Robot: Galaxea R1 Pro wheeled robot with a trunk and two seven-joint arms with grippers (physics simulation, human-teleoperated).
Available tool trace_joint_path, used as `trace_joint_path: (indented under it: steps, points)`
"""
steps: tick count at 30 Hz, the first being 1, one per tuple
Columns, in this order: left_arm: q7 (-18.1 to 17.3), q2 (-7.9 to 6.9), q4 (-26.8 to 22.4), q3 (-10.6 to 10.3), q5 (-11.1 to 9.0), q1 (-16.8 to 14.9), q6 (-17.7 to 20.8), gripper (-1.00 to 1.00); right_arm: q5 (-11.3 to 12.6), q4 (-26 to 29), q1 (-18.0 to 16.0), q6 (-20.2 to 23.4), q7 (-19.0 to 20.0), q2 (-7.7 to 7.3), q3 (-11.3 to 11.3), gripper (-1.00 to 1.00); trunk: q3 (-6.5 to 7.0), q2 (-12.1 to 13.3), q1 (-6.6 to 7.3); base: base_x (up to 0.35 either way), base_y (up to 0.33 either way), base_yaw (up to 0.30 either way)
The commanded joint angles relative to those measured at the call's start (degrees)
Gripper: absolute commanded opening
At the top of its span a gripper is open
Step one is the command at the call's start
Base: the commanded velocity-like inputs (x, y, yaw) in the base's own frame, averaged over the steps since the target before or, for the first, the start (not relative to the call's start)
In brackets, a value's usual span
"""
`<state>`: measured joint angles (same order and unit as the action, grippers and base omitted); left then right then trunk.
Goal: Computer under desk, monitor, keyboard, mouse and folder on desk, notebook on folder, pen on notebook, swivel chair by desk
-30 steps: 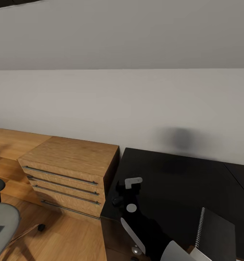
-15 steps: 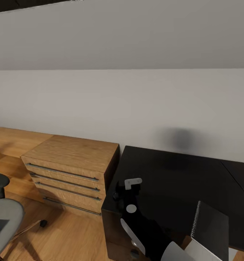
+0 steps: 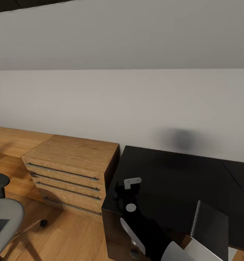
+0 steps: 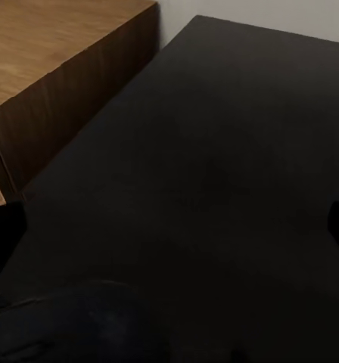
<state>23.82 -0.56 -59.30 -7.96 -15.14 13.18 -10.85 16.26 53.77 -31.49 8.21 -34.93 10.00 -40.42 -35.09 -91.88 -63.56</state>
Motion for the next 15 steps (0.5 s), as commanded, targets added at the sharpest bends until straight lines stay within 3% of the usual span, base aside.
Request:
trace_joint_path:
  steps: [1, 6, 8, 11, 13, 15]
  points:
    - [0.26, -0.06, -0.01, -0.21, -0.6, 0.0, -0.31, 1.0, 0.17, 0.93, 0.11, 0.34, -0.3, 0.0, -0.16, 1.0, -0.05, -0.03, 0.0, 0.0, 0.0, 0.0]
    - [0.26, -0.06, 0.05, -0.21, -0.62, 0.0, -0.31, 1.0, 0.1, 3.08, 1.43, 0.24, 2.14, 0.0, -0.2, 1.0, -0.05, -0.03, 0.0, 0.0, 0.0, 0.0]
    - [0.26, -0.06, 0.06, -0.21, -0.63, 0.0, -0.31, 1.0, 0.09, 3.78, 1.57, 0.26, 3.33, -0.7, -0.31, 1.0, -0.05, -0.03, 0.0, 0.0, 0.0, 0.0]
    - [0.26, -0.06, 0.06, -0.21, -0.62, 0.0, -0.31, 1.0, 0.14, 7.78, 1.97, 0.44, 8.04, -4.25, -2.14, 1.0, -0.05, -0.03, 0.0, 0.0, 0.0, 0.0]
    - [0.26, -0.06, 0.06, -0.21, -0.64, 0.0, -0.31, 1.0, 0.15, 9.14, 2.07, 0.73, 9.15, -5.37, -2.74, 1.0, -0.05, -0.03, 0.0, 0.0, 0.0, 0.0]
    - [0.26, -0.06, 0.06, -0.21, -0.67, 0.0, -0.31, 1.0, 0.17, 13.0, 2.43, 2.56, 11.74, -8.19, -4.53, 1.0, -0.05, -0.03, 0.0, 0.0, 0.0, 0.0]
